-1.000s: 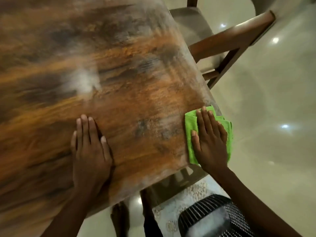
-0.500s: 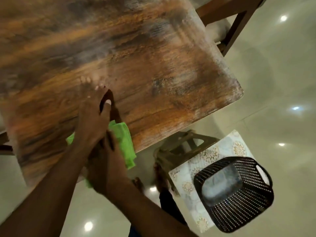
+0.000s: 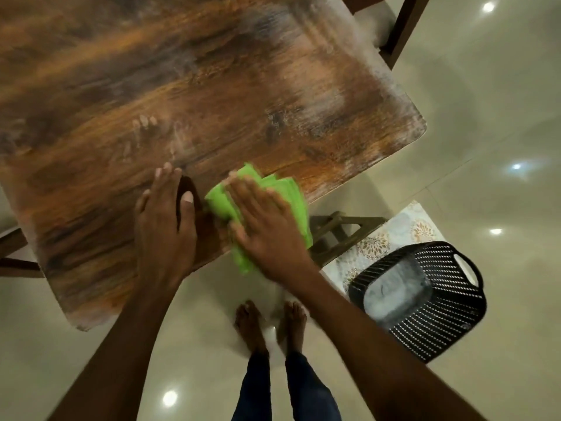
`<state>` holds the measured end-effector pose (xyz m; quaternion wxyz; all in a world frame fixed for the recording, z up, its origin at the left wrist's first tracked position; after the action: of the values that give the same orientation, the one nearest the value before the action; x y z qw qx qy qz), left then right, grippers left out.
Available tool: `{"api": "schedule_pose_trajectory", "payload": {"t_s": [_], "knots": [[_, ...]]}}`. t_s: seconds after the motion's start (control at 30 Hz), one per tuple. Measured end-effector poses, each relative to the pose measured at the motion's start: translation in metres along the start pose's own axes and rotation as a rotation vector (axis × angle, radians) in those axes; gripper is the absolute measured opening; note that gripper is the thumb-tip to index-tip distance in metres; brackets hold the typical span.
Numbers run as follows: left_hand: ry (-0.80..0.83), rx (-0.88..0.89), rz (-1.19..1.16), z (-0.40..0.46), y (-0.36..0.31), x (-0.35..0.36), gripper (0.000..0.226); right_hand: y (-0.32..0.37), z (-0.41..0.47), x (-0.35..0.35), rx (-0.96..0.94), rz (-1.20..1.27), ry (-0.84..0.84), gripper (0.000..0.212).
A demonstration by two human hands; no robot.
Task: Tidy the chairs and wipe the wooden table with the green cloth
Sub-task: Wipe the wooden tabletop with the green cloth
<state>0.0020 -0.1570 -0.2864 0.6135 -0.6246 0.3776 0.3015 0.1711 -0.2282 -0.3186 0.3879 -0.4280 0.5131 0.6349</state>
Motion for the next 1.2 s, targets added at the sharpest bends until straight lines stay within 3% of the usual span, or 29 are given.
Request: {"api": "schedule_pose_trajectory", "payload": {"t_s": [0.23,0.4,0.57,0.73,0.8,0.87,1.07,1.2], "knots": [[0.072,0.109,0.113,-0.02,-0.042,0.041,0.06,-0.131,-0.014,-0.053,0.382,-0.063,-0.137,0.059],[0.088,0.201,0.153,-0.03,-0.066,0.055,0.062,-0.194,-0.074,-0.096,0.679,0.109,-0.329,0.051],[0.05,0.278,0.141,-0.05,-0.088,0.071,0.062,-0.187,-0.223,-0.133,0.95,0.364,-0.553,0.041],[0.084,0.471,0.051,-0.092,-0.119,0.098,0.058,-0.165,-0.32,-0.089,1.359,0.74,-0.7,0.034],[0.154,0.536,0.032,-0.116,-0.132,0.114,0.056,-0.164,-0.329,-0.067,1.476,0.927,-0.789,0.026],[0.27,0.546,0.008,-0.14,-0.144,0.132,0.055,-0.167,-0.327,-0.049,1.51,1.13,-0.856,0.033],[0.574,0.366,-0.035,-0.185,-0.173,0.187,0.057,-0.18,-0.311,-0.025,1.549,1.548,-0.929,0.048],[0.703,0.249,0.077,-0.191,-0.19,0.212,0.057,-0.186,-0.318,-0.007,1.656,1.625,-1.009,0.043]]}}
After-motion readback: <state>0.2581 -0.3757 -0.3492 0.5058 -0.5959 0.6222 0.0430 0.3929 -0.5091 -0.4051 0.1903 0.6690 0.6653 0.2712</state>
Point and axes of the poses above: each hand's wrist, its own z-axis towards the middle knuckle, its own x-axis out of the palm, y = z × x, the point moved 1 cm from there along z, towards the middle knuckle, and after that the axes turned 7 degrees about -x, right-handed, at the moved point
